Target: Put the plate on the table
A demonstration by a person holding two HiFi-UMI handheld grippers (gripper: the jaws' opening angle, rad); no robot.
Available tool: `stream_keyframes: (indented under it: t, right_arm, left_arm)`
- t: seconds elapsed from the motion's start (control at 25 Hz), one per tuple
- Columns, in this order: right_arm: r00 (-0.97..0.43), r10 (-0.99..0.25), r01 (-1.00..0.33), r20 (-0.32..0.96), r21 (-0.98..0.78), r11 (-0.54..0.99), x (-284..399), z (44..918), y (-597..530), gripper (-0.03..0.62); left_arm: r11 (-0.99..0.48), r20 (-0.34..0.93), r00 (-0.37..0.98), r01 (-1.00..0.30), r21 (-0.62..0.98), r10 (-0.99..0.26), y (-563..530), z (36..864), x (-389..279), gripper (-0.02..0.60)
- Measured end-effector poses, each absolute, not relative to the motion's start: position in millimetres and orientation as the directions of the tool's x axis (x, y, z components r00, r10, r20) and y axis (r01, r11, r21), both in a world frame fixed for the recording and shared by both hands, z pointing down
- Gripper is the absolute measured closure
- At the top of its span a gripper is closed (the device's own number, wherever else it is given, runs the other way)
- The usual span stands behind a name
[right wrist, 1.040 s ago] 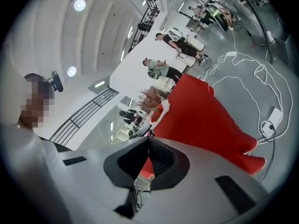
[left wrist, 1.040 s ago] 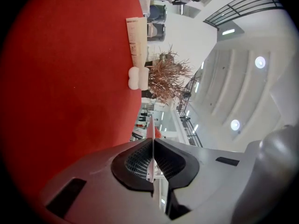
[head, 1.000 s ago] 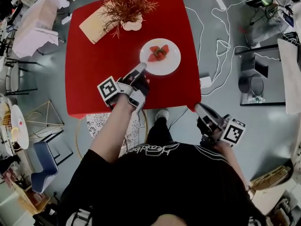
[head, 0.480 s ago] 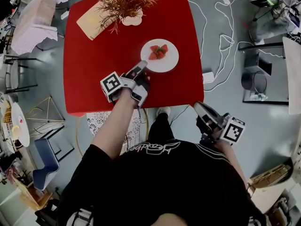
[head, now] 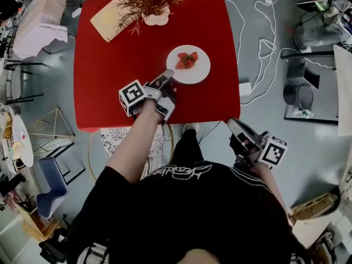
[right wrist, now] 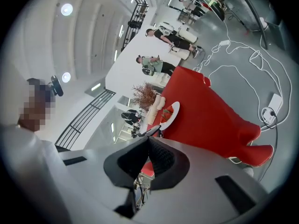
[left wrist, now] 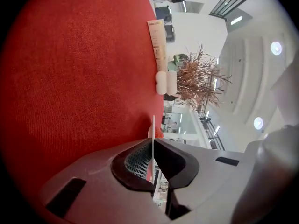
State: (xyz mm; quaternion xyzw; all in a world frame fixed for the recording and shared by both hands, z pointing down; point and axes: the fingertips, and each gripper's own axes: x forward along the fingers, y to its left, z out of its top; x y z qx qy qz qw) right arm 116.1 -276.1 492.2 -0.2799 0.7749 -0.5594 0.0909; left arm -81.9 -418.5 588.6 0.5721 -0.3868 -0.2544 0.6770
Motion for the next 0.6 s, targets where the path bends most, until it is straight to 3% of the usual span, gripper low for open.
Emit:
stream_keyframes:
  t: [0.2,0.44,0.6]
  right_arm:
    - [-0.822,-0.547,-0.316,0.16,-0.926,0.206,117.3,490.4,-274.8,0.586]
    - [-0.806,-0.57,-0.314,0.161,-0.932,0.181,128.8,490.7,-274.6,0.586]
    - [-0.796,-0.584,-0.316,0.159,-0.932,0.177,133.2,491.0,-277.4,0.586]
  left_arm:
    - [0.265,0.273,0.568,-0.099,0.959,-0.777,-415.8,590.3,-81.0,0.557]
    - [0.245,0.239,0.551,-0.064,0.967,-0.8,-420.7,577.7,-79.8,0.404]
    - [0.215,0.225,0.565,-0.085,0.973,-0.794,-421.8,574.4,-78.2,0.359]
